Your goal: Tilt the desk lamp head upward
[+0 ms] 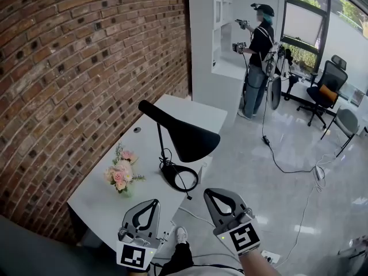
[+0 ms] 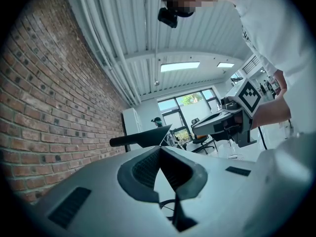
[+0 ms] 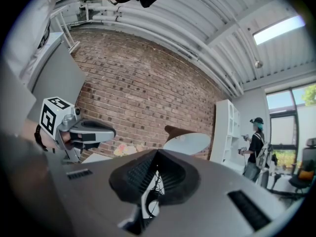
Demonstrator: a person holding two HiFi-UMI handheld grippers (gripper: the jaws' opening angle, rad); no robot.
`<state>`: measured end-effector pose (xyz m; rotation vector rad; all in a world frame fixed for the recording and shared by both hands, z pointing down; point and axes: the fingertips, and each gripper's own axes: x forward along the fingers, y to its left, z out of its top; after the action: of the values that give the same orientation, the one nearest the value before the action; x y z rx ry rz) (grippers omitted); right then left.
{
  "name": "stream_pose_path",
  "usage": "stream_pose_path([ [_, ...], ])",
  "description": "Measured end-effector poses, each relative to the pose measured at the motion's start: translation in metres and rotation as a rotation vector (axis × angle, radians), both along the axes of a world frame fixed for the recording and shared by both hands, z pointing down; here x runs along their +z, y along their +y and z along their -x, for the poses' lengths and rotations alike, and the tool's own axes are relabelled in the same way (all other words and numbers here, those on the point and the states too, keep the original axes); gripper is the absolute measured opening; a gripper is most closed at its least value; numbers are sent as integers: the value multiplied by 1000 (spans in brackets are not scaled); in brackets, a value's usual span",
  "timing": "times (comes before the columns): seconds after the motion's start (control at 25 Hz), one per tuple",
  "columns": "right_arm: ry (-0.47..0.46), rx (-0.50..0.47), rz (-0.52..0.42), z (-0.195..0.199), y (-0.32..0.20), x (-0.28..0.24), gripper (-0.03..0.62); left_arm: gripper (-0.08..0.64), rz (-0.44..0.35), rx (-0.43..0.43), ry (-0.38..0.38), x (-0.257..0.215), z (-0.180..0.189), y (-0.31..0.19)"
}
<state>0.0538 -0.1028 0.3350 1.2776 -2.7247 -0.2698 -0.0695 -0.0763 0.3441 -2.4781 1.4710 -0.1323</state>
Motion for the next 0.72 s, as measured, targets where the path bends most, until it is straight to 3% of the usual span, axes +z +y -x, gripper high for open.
stream_pose_path([
  [0.72,37,-39,-21,8,20,-10,17,8,-3,30,8,-2,-13,22],
])
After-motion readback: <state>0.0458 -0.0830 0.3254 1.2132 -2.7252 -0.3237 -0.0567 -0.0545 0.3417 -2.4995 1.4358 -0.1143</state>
